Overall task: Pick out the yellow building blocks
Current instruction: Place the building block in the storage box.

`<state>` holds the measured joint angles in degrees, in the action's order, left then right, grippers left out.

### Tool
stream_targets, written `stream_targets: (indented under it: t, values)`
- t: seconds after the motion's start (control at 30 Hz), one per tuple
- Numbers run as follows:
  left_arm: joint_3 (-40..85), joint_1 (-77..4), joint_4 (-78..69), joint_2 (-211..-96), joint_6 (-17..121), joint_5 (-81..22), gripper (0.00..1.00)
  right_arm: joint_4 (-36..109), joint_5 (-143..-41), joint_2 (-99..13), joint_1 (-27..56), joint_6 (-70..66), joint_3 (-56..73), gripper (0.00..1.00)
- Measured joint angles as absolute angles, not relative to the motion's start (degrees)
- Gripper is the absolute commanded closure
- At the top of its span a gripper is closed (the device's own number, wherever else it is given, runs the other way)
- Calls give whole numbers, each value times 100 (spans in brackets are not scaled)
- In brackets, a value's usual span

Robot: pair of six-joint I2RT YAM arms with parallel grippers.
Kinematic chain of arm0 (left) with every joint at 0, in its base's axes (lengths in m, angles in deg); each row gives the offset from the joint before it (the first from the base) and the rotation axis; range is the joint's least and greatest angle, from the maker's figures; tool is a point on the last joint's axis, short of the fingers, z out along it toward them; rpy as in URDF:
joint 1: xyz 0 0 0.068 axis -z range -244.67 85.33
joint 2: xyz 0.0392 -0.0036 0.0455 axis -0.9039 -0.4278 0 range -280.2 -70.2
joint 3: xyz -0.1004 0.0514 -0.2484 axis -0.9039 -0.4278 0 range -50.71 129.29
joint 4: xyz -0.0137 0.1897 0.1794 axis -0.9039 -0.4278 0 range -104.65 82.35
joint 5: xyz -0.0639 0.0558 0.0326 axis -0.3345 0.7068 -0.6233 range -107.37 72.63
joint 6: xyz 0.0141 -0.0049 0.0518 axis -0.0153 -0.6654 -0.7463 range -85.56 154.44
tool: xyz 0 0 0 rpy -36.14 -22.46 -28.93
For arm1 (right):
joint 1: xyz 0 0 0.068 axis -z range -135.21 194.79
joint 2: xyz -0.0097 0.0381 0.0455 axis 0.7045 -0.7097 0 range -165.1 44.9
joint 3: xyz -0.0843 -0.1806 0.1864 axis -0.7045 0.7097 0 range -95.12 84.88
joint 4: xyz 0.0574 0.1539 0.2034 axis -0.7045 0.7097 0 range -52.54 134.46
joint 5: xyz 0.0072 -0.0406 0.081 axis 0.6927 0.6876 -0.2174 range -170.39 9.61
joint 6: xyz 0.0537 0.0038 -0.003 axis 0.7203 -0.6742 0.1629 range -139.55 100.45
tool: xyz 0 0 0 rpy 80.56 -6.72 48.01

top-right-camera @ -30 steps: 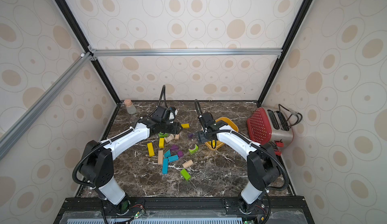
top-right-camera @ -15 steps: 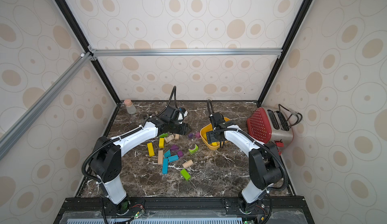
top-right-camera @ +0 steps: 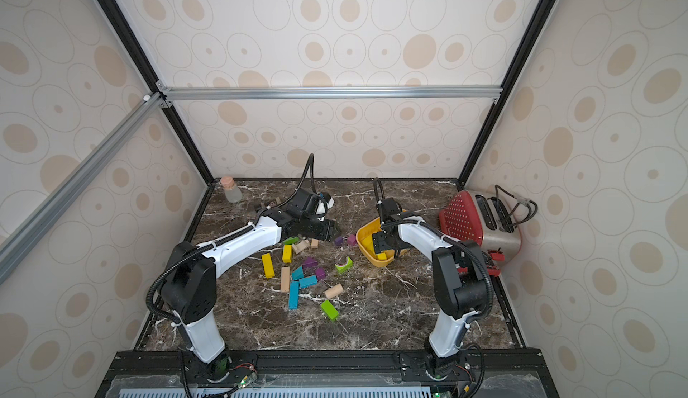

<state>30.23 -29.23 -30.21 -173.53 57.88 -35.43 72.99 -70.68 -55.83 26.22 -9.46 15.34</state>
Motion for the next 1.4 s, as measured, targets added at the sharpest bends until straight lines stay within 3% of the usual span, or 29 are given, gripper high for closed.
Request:
stream_targets:
  t: [0.43, 1.03, 1.4]
  values:
    - [3023, -2923, -3212, -17353, 5653, -3397, 42, 7308, -7122, -5460, 2620, -786, 1536, 0]
    - [3021, -2923, -3231, -17338, 5598, -3331, 42, 7314, -7157, -5152, 2574, -668, 1558, 0]
    - [2986, -2921, -3338, -17239, 5537, -3135, 43, 7179, -7289, -4680, 1977, -513, 1565, 6]
